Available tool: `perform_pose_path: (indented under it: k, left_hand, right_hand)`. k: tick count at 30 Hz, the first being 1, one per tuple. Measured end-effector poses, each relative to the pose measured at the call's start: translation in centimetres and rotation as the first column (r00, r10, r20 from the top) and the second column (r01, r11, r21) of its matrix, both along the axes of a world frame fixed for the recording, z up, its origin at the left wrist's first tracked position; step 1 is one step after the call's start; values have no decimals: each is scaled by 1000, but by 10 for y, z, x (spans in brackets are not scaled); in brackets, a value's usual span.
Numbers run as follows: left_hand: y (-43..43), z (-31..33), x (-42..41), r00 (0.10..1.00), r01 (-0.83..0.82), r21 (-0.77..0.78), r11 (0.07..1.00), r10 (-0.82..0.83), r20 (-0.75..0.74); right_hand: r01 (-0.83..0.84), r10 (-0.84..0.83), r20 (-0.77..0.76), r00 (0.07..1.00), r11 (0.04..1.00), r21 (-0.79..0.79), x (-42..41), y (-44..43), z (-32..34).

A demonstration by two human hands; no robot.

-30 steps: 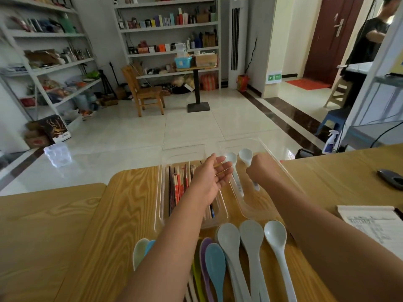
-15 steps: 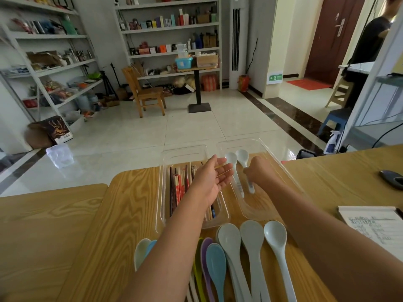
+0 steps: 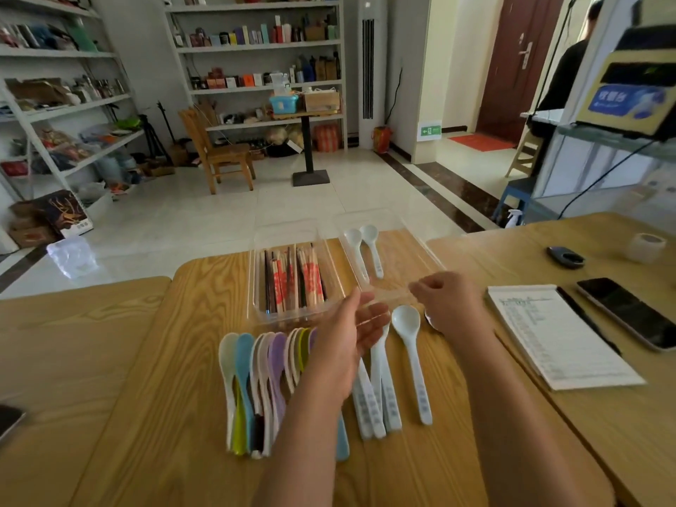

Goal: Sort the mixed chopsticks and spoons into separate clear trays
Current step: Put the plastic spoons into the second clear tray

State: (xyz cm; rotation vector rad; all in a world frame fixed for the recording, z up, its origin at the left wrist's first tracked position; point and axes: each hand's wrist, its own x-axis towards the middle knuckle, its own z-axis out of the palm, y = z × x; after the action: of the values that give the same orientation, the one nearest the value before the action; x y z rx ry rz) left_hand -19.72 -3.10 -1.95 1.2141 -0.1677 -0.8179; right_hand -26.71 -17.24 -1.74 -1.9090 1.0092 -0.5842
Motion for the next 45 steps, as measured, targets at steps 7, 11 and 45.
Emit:
perform_pose_path:
  k: [7,11,45]
  left_hand:
    - [13,-31,-43,994,44,60,997,-38,-107]
    - [15,-29,-51,995,42,85,996,-34,-95]
    - [16,-3,-18,997,72,-100,992,-76,-32]
  right_hand:
    - [33,-38,-221,974,999,-27,-45,23,-57]
    - [16,-20,-286,958,1000,-15,-45,24,-65]
    - [-67,88,-188,978,991,114,-71,22,-25]
